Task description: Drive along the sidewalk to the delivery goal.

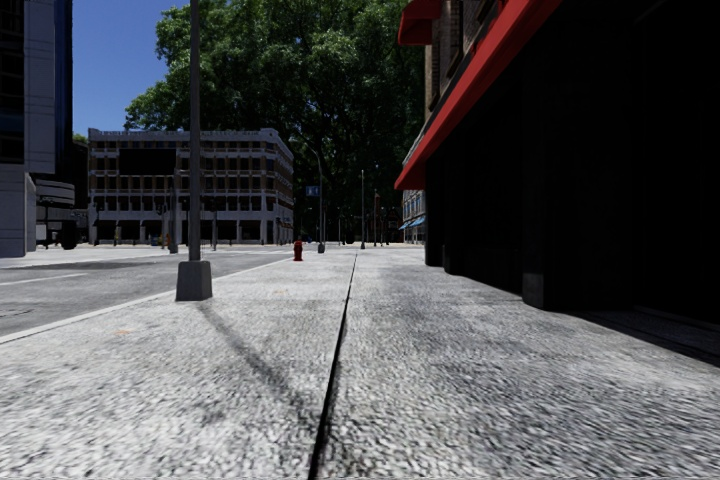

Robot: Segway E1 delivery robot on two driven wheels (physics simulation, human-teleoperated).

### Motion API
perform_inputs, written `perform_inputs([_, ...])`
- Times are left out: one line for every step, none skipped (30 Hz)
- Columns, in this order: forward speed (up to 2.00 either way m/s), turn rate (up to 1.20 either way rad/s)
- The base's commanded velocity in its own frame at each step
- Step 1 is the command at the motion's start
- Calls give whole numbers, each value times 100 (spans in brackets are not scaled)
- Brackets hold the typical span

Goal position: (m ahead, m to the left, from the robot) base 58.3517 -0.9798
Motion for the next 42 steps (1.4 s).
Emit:
perform_inputs([200,0])
perform_inputs([200,0])
perform_inputs([200,0])
perform_inputs([200,0])
perform_inputs([200,0])
perform_inputs([200,0])
perform_inputs([200,0])
perform_inputs([200,0])
perform_inputs([200,0])
perform_inputs([200,0])
perform_inputs([200,0])
perform_inputs([200,0])
perform_inputs([200,0])
perform_inputs([200,0])
perform_inputs([200,0])
perform_inputs([200,0])
perform_inputs([200,0])
perform_inputs([200,0])
perform_inputs([200,0])
perform_inputs([200,0])
perform_inputs([200,0])
perform_inputs([200,0])
perform_inputs([200,0])
perform_inputs([200,0])
perform_inputs([200,0])
perform_inputs([200,0])
perform_inputs([200,0])
perform_inputs([200,0])
perform_inputs([200,0])
perform_inputs([200,0])
perform_inputs([200,0])
perform_inputs([200,0])
perform_inputs([200,0])
perform_inputs([200,0])
perform_inputs([200,0])
perform_inputs([200,0])
perform_inputs([200,0])
perform_inputs([200,0])
perform_inputs([200,0])
perform_inputs([200,0])
perform_inputs([200,0])
perform_inputs([200,0])
